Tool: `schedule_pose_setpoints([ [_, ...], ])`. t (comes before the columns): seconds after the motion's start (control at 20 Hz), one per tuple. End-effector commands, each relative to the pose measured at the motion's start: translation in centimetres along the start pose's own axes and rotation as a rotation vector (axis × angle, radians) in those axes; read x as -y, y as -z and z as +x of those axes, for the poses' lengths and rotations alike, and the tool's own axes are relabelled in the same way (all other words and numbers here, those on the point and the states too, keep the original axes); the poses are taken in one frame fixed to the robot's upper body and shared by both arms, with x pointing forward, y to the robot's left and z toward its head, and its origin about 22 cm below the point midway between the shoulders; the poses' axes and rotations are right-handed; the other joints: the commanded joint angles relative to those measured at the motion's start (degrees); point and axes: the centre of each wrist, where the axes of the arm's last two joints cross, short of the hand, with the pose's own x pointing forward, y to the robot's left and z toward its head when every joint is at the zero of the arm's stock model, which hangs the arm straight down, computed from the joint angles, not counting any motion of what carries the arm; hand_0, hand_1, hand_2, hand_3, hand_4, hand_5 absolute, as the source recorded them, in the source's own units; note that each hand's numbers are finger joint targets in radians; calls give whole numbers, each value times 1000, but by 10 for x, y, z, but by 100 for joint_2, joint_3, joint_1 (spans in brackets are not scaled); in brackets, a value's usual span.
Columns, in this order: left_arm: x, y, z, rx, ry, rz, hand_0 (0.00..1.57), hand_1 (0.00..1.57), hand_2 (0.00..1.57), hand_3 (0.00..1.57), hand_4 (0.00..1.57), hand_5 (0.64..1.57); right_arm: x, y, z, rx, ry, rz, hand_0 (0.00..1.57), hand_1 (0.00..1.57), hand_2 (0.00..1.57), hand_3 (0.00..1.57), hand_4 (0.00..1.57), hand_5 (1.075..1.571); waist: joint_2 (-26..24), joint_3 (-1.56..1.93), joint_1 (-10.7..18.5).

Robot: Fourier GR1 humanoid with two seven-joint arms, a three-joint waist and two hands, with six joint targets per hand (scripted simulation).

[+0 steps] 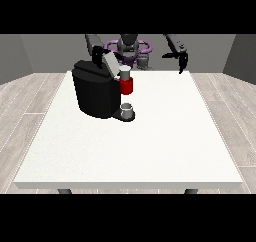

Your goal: Insert the coffee pod into the coffee machine and close the lid

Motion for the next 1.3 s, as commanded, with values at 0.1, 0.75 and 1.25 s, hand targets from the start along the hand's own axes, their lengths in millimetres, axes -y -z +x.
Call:
schedule_pose_setpoints([
  [0.1,-10,-5,-7,-18,-41,27,0,0,0,0,385,1571,-26,-8,-8,-26,16,50,0,0,0,0,317,1571,113,38,-76],
  [0.75,3,11,-4,-43,-47,-22,0,0,0,0,369,1571,-41,27,26,1,-56,106,0,0,0,0,421,1571,4,38,295],
  [1.25,-24,29,3,25,-35,-12,0,0,0,0,366,1571,-77,52,79,157,-170,133,0,0,0,0,444,1571,554,36,430],
])
